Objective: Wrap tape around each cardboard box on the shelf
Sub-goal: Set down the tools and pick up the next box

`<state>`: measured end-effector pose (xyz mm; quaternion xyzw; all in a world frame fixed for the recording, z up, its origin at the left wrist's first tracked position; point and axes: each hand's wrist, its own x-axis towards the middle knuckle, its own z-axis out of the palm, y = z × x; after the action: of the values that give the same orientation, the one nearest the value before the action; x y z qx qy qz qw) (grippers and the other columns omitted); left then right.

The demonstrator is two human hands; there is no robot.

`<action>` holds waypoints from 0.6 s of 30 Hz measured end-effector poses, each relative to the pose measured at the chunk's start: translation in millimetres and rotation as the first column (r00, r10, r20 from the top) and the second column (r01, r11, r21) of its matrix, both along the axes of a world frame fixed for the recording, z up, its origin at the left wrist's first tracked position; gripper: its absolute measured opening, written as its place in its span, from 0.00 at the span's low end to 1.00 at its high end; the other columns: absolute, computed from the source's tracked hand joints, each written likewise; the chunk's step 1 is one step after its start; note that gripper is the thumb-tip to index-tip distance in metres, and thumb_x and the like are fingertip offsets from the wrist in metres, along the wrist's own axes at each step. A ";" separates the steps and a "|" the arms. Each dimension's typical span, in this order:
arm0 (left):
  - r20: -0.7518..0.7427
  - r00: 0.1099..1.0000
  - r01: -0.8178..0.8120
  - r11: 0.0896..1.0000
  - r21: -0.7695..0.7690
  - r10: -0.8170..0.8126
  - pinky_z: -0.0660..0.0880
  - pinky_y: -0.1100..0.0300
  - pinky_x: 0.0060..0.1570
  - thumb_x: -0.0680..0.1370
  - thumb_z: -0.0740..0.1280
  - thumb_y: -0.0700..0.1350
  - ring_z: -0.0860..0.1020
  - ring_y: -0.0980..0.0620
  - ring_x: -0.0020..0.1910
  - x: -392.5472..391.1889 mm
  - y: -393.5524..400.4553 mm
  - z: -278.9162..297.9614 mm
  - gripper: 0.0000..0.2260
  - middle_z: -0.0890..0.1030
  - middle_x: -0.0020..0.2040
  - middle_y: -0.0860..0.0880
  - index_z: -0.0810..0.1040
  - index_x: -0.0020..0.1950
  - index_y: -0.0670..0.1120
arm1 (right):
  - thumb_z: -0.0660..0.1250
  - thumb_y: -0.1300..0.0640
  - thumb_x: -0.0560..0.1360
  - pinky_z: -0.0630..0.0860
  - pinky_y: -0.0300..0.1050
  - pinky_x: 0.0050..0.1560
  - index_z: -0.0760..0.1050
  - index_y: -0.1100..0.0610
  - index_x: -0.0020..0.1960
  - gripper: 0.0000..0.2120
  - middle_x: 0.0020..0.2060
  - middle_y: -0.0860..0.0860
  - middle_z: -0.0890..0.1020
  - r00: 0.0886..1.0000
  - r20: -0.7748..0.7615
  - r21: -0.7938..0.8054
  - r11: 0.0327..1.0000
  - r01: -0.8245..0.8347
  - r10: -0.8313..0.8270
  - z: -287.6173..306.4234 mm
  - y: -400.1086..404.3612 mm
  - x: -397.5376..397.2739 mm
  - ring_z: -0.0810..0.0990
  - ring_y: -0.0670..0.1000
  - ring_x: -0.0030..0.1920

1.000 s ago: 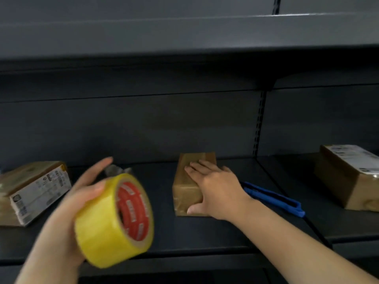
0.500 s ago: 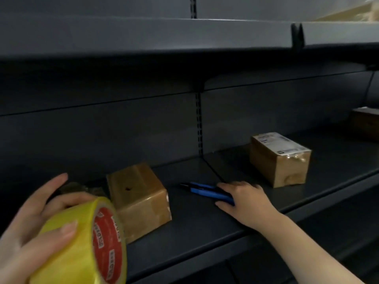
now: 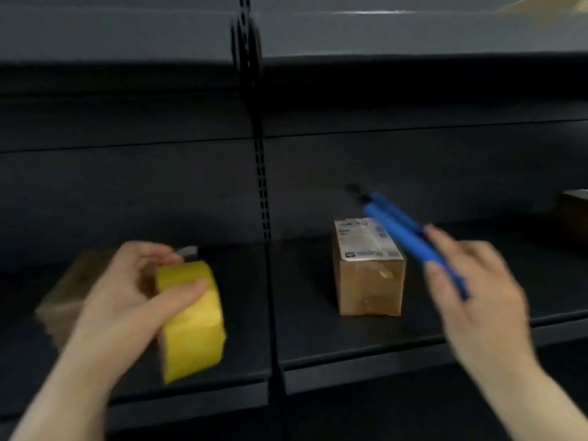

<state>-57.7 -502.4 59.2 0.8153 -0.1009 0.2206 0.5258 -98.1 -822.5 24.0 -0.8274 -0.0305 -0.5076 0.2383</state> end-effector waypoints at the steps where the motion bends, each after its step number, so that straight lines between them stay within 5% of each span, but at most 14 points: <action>1: -0.020 0.997 -0.066 0.992 0.111 0.068 0.73 0.57 0.41 0.58 0.77 0.55 0.77 0.56 0.44 3.5 -12.7 -1.9 0.22 0.79 0.45 0.55 0.73 0.46 0.56 | 0.58 0.52 0.77 0.64 0.35 0.43 0.70 0.55 0.67 0.20 0.47 0.49 0.69 0.996 -0.029 0.033 0.995 0.090 -0.090 -1.2 -28.1 1.6 0.65 0.42 0.39; 4: -0.119 0.980 -0.095 0.894 0.438 0.162 0.67 0.63 0.34 0.62 0.75 0.55 0.72 0.57 0.40 22.5 -66.6 -8.9 0.22 0.75 0.42 0.54 0.69 0.50 0.52 | 0.60 0.55 0.78 0.69 0.46 0.44 0.68 0.57 0.69 0.20 0.48 0.51 0.67 0.937 -0.270 0.130 0.956 0.265 -0.223 -15.1 -90.8 16.8 0.68 0.49 0.37; 6: -0.190 0.961 -0.075 0.852 0.518 0.200 0.67 0.61 0.33 0.63 0.74 0.56 0.72 0.55 0.40 39.5 -91.9 -12.2 0.23 0.73 0.41 0.54 0.69 0.50 0.49 | 0.61 0.58 0.76 0.73 0.51 0.43 0.68 0.60 0.68 0.21 0.49 0.58 0.68 0.873 -0.429 0.087 0.952 0.294 -0.230 -27.6 -114.1 28.3 0.71 0.56 0.34; 9: -0.240 0.946 -0.020 0.777 0.629 0.219 0.66 0.58 0.33 0.63 0.73 0.54 0.73 0.49 0.44 61.8 -120.7 -14.9 0.22 0.73 0.42 0.51 0.70 0.49 0.46 | 0.60 0.55 0.77 0.75 0.55 0.45 0.68 0.60 0.68 0.21 0.55 0.64 0.70 0.701 -0.660 -0.016 0.938 0.345 -0.270 -37.8 -127.8 38.5 0.76 0.65 0.43; 14: -0.309 0.920 0.033 0.740 0.672 0.239 0.69 0.60 0.40 0.65 0.72 0.51 0.75 0.46 0.51 85.3 -144.9 -31.4 0.19 0.77 0.53 0.45 0.73 0.51 0.46 | 0.54 0.43 0.77 0.70 0.55 0.55 0.63 0.52 0.71 0.25 0.59 0.56 0.72 0.515 -0.719 -0.335 0.882 0.332 -0.467 -31.3 -127.6 42.5 0.70 0.59 0.59; 15: -0.309 0.917 0.023 0.739 0.674 0.253 0.70 0.59 0.43 0.66 0.71 0.52 0.75 0.45 0.54 88.2 -144.9 -35.5 0.20 0.77 0.56 0.44 0.73 0.54 0.45 | 0.54 0.42 0.76 0.69 0.57 0.56 0.63 0.52 0.71 0.26 0.61 0.56 0.71 0.535 -0.710 -0.329 0.887 0.323 -0.458 -27.0 -122.3 41.7 0.68 0.60 0.61; 18: -0.276 0.917 -0.017 0.719 0.694 0.288 0.69 0.58 0.47 0.67 0.70 0.54 0.73 0.44 0.57 94.1 -141.5 -41.1 0.24 0.76 0.58 0.43 0.72 0.57 0.43 | 0.56 0.42 0.74 0.70 0.60 0.55 0.69 0.56 0.67 0.27 0.61 0.58 0.73 0.788 -0.551 -0.187 0.961 0.206 -0.276 -5.2 -88.1 36.9 0.69 0.62 0.61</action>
<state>36.4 -643.9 18.1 0.9820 -0.0062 0.0562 0.1803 -61.3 -910.6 18.8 -0.9507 0.1189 -0.2597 0.1209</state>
